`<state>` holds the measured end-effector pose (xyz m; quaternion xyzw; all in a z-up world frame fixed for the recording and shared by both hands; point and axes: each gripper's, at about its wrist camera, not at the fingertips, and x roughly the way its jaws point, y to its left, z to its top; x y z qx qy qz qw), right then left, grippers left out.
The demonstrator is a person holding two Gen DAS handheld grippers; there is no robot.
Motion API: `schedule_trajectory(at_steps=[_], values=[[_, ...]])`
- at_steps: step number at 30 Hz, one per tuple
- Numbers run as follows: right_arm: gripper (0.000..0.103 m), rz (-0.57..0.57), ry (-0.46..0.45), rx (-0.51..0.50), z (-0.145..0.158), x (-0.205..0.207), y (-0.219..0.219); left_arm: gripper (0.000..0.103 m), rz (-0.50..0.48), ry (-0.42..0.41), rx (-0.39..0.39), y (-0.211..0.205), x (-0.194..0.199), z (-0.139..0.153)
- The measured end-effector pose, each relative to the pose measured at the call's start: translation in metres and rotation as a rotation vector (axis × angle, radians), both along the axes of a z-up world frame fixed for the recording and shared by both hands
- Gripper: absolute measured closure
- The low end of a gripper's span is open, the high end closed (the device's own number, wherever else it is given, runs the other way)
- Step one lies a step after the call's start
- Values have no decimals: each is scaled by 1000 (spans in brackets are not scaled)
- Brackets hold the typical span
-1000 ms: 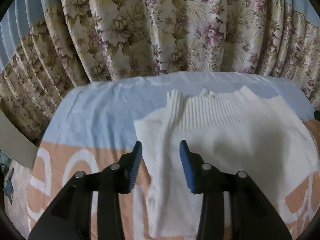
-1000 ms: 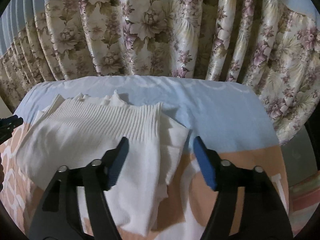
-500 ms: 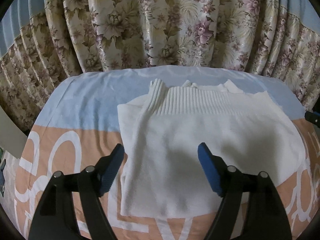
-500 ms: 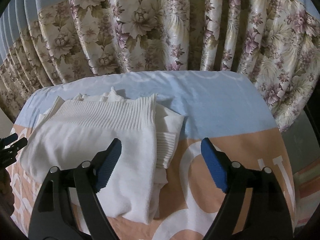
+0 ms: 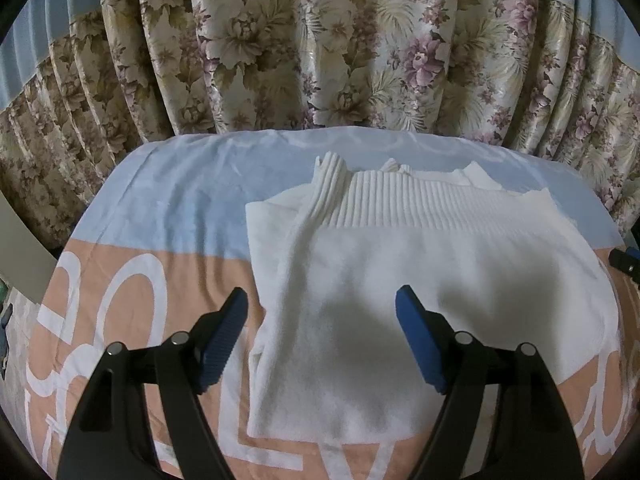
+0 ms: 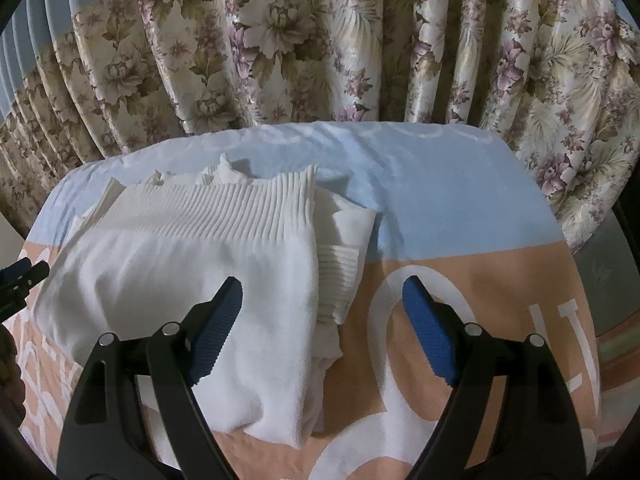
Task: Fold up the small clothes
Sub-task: 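Open both grippers to release the hem on the collar and withdraw, then grasp the sweater side edge with the right gripper and lift it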
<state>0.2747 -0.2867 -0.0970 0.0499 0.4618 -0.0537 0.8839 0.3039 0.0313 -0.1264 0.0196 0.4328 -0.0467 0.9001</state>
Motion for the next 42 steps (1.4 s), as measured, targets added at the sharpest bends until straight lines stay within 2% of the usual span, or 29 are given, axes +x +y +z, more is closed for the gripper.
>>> schedule_trajectory(at_steps=[5,11,14,16,23,24,26,27,28,29,33,38,42], values=[[21,5,30,-13,-16,11,1,26,-6,4,-10,-6,7,-2],[20,4,115,-6,-54,30,-4,26,-19,13,-16,-18,16,-7],[15,-23,127,88,-71,31,-15,26,-26,20,-18,-23,18,-11],[14,-29,119,115,-75,30,-18,26,-30,26,-18,-25,19,-15],[14,-22,121,105,-75,30,-17,26,-25,52,-30,-25,20,-26],[15,-24,124,105,-75,31,-16,26,-27,52,-29,-26,19,-27],[29,-16,132,122,-73,32,-14,26,-29,56,-33,-26,18,-28],[50,5,134,148,-71,34,-11,26,-28,57,-37,-26,17,-28],[64,19,136,169,-70,35,-8,26,-27,58,-38,-26,17,-28],[69,33,142,185,-68,37,-3,26,-26,61,-42,-26,16,-29],[74,28,152,136,-64,41,9,26,-39,65,-52,-33,10,-28],[75,16,147,128,-63,40,11,26,-97,63,-52,-54,-2,-26],[80,5,128,121,-59,37,12,26,-121,77,-57,-67,-7,-29]])
